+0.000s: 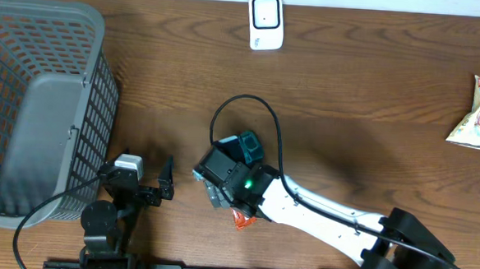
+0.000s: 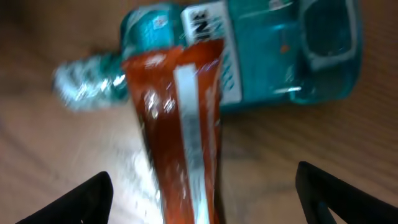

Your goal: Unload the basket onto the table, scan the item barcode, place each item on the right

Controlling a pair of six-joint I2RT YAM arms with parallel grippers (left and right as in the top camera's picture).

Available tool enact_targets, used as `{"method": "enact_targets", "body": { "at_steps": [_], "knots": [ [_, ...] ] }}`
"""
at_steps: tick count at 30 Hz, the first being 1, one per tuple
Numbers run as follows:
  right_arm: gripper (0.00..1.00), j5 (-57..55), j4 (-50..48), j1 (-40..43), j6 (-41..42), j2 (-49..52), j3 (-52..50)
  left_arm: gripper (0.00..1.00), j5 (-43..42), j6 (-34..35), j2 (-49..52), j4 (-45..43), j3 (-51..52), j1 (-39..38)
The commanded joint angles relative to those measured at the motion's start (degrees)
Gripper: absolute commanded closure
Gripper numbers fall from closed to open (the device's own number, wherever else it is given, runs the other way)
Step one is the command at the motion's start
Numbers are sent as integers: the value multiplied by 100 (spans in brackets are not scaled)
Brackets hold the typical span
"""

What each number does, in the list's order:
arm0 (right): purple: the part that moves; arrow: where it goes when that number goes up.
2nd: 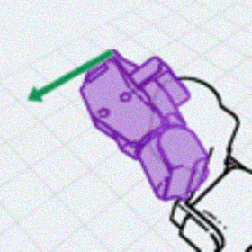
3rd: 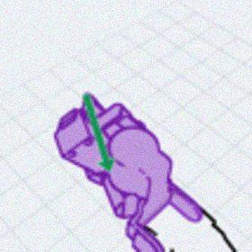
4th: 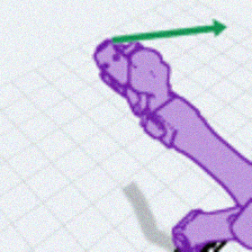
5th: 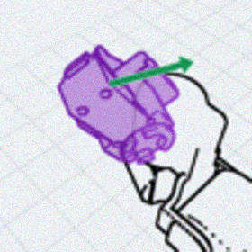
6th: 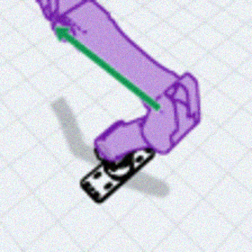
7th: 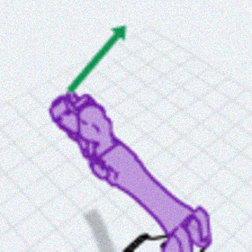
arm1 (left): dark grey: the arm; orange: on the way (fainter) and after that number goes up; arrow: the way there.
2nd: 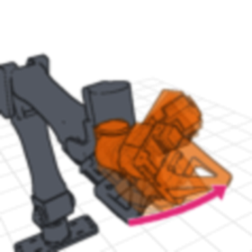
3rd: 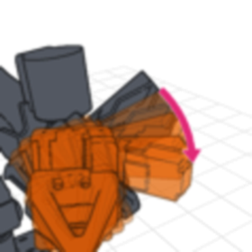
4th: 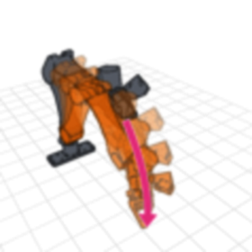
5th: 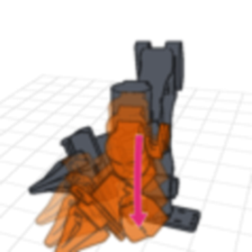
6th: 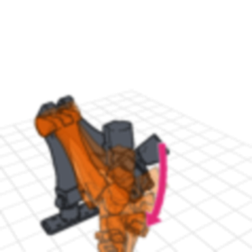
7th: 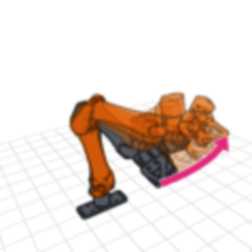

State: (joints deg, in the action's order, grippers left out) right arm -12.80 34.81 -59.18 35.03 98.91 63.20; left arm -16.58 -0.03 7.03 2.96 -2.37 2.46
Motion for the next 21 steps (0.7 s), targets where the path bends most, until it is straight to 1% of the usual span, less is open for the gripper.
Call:
{"method": "enact_targets", "body": {
  "at_steps": [1,4,5,7,9,11,14,18,21],
  "knots": [
    [14,-396,-50,-28,629,332,-31,2,-31,-35,-20,79,155,-2],
    [27,103,-50,-28,629,535,-31,2,-31,-35,-20,79,155,-2],
    [30,203,-50,-28,629,579,-31,2,-31,-35,-20,79,155,-2],
    [32,269,-33,-28,629,612,-31,2,-31,-35,-20,79,155,-2],
    [38,269,-28,-28,629,608,-31,2,-31,-35,-20,79,155,-2],
    [41,286,-11,-26,632,603,-31,2,-31,-35,-20,79,155,-2],
    [45,273,94,20,595,599,-31,2,-31,-35,-20,79,155,-2],
    [49,238,256,177,269,599,-31,2,-31,-35,-17,79,155,-2],
    [56,240,264,330,-195,599,-31,2,-31,-35,-17,79,155,-2]
  ]
}}
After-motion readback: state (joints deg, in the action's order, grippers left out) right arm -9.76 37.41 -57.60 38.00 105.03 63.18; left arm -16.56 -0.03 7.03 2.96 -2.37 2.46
